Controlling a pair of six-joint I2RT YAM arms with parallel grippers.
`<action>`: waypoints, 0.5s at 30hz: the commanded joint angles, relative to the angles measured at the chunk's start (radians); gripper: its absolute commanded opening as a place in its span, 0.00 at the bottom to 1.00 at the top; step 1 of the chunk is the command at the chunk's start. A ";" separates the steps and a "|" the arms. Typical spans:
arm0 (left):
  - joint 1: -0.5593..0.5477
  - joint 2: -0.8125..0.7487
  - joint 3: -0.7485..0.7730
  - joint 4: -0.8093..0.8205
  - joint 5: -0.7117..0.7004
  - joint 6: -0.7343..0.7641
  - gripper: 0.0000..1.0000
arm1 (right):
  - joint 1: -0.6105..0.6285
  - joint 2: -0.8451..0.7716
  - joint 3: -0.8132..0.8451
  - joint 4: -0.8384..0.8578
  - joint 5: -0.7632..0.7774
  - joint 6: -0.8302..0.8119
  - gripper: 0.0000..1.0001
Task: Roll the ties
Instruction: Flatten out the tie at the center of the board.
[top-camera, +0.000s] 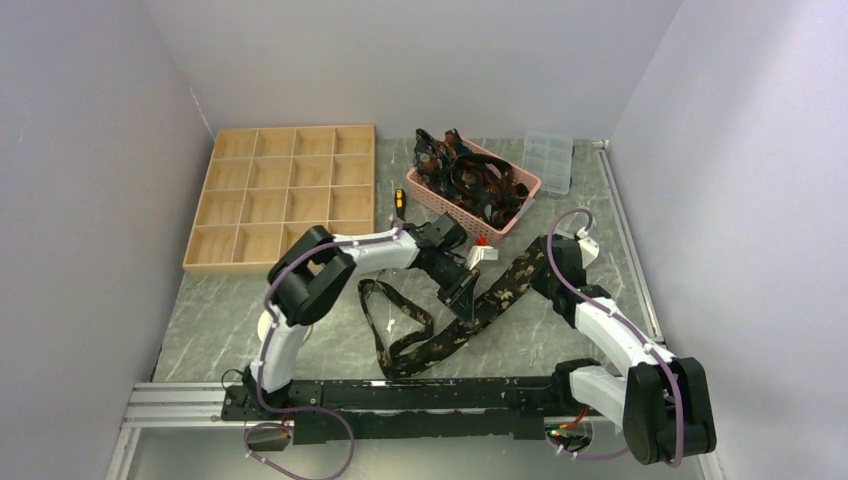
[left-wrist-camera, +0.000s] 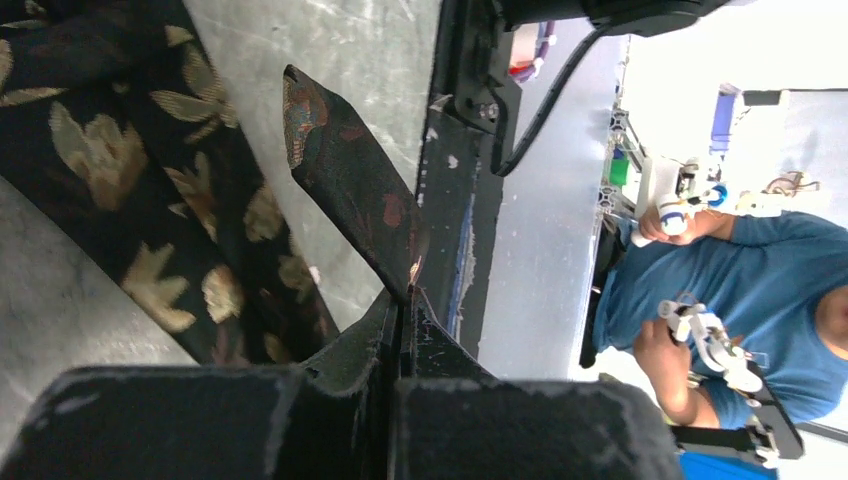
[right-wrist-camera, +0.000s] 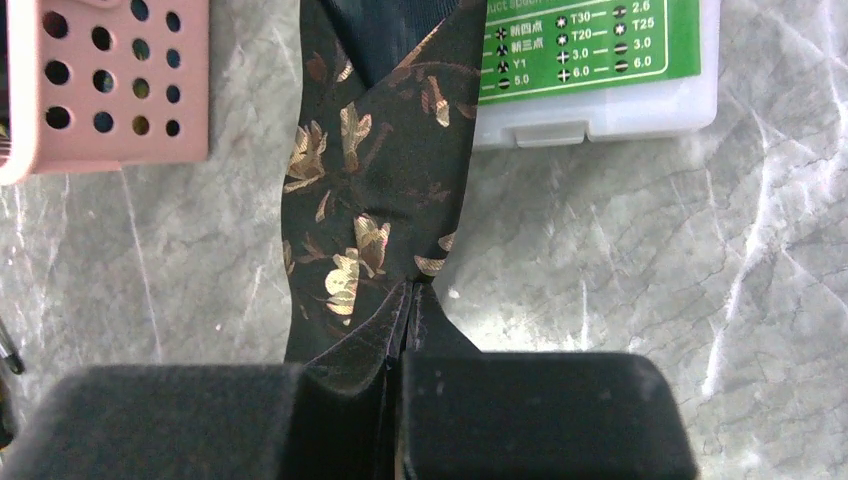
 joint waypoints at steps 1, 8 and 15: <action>-0.007 0.102 0.081 -0.071 0.096 0.066 0.03 | 0.004 -0.007 -0.010 0.054 -0.023 -0.016 0.00; 0.004 0.140 0.061 -0.092 0.080 0.057 0.03 | 0.010 -0.002 -0.006 0.070 -0.046 -0.017 0.00; 0.018 0.216 0.098 -0.058 0.069 0.004 0.03 | 0.021 -0.005 -0.015 0.083 -0.050 -0.018 0.00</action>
